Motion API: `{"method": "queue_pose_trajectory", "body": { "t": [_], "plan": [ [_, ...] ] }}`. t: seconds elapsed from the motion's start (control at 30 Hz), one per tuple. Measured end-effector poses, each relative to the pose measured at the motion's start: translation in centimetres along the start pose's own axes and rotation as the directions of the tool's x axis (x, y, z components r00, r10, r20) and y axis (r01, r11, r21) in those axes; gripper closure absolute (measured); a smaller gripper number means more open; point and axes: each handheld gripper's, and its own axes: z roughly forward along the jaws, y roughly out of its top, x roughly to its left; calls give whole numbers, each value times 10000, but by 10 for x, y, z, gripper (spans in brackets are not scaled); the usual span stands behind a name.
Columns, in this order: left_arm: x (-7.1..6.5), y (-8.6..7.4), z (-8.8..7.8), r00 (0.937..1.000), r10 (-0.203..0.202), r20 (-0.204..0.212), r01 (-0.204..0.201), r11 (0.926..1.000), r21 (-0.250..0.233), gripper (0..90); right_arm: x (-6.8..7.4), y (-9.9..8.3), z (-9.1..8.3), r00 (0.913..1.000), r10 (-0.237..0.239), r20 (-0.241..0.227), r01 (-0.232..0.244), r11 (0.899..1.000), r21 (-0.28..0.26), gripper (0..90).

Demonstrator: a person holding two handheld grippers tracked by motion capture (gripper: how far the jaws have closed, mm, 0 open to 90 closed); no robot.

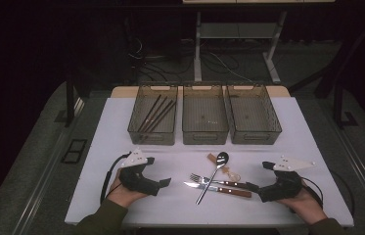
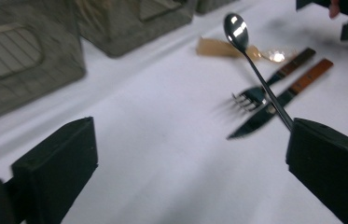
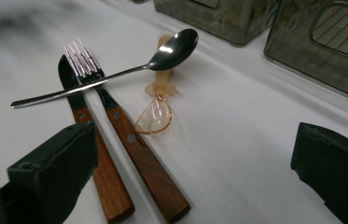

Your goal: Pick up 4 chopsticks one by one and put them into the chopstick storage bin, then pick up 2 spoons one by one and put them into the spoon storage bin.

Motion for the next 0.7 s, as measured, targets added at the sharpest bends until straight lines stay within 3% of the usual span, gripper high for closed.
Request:
{"method": "queue_pose_trajectory", "body": {
  "t": [0.37,0.5,0.7],
  "plan": [
    [-3,-3,2,9979,636,-107,-634,9978,198,0,-3,11,-2,10000,-2,38,2,10000,34,8],
    [-2,-3,1,9978,648,-131,-644,9976,250,0,-5,20,-3,9998,40,177,-40,10000,41,8],
    [0,-4,1,9958,902,-128,-899,9957,202,0,-6,28,0,9998,171,-26,-171,9998,121,8]
  ]
}}
